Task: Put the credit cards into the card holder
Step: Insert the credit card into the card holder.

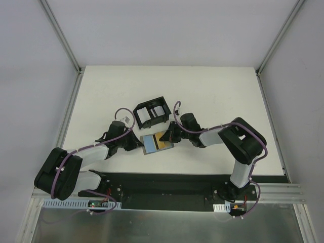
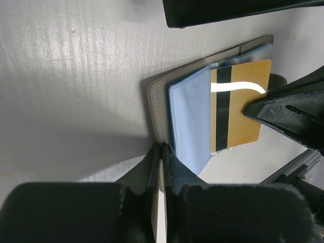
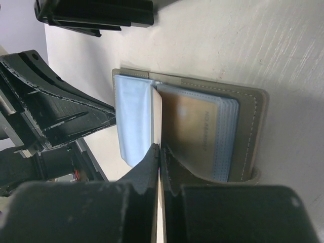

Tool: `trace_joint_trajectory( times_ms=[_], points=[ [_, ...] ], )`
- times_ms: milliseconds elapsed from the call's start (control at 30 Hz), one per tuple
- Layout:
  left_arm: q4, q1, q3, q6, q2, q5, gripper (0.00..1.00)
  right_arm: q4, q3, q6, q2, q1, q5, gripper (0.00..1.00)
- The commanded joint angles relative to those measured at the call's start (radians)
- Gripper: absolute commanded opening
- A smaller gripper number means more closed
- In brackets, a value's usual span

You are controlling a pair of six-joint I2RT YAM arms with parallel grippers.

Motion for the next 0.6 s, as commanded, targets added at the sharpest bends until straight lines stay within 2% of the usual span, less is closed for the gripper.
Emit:
trace_joint_trajectory(
  times_ms=[0,200,567],
  points=[
    [-0.008,0.008,0.001,0.001,0.015,0.011,0.00,-0.002,-0.001,-0.012,0.031,0.011,0.032,0.00],
    [-0.001,0.008,0.000,-0.005,0.012,0.018,0.00,-0.019,0.000,-0.001,0.014,0.040,0.063,0.01],
    [0.002,0.008,-0.016,-0.019,-0.005,0.013,0.00,0.073,-0.037,0.113,0.011,0.056,0.086,0.01]
  ],
)
